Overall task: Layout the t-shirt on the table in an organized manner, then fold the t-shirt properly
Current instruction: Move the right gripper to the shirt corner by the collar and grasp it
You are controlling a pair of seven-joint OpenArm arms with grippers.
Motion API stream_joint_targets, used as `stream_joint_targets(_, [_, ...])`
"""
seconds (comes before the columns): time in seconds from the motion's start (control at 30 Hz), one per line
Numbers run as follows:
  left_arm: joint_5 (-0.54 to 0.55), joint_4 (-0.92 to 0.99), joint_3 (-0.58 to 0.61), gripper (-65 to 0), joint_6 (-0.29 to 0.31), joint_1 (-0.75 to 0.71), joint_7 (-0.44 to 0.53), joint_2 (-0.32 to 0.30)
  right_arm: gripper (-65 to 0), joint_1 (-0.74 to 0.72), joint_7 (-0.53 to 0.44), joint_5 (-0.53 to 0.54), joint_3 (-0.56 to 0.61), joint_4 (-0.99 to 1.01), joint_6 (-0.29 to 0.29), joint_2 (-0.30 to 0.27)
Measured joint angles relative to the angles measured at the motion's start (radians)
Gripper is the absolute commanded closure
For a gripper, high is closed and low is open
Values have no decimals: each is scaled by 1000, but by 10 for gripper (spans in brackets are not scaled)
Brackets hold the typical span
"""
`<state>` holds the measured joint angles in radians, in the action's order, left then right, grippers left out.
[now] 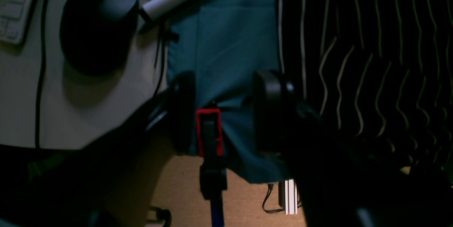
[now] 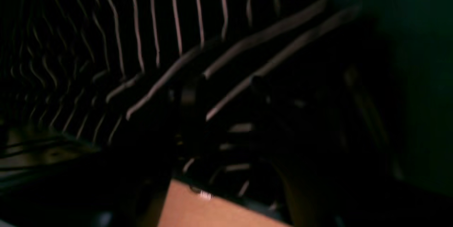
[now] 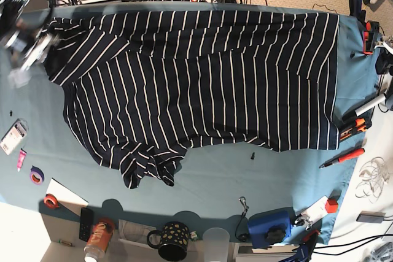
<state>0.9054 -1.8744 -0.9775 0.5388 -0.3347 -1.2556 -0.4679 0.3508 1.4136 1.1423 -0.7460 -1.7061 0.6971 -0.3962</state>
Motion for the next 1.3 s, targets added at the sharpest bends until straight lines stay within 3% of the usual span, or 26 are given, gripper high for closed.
stream_joint_targets(0.23, [0, 0, 0, -270, 0, 0, 1, 0, -209, 40, 0, -223, 0, 1, 0, 97])
stream_joint_targets(0.6, [1, 0, 0, -270, 0, 0, 4, 0, -209, 37, -2, -201, 3, 0, 0, 106])
stream_joint_targets(0.73, [69, 0, 0, -270, 0, 0, 5, 0, -209, 37, -2, -161, 3, 0, 0, 106])
stream_joint_targets(1.0, [87, 0, 0, -271, 0, 0, 4, 0, -209, 34, -1, -192, 3, 0, 0, 106])
stream_joint_targets(1.3, [96, 0, 0, -270, 0, 0, 4, 0, -204, 31, -19, -211, 120, -3, -9, 100])
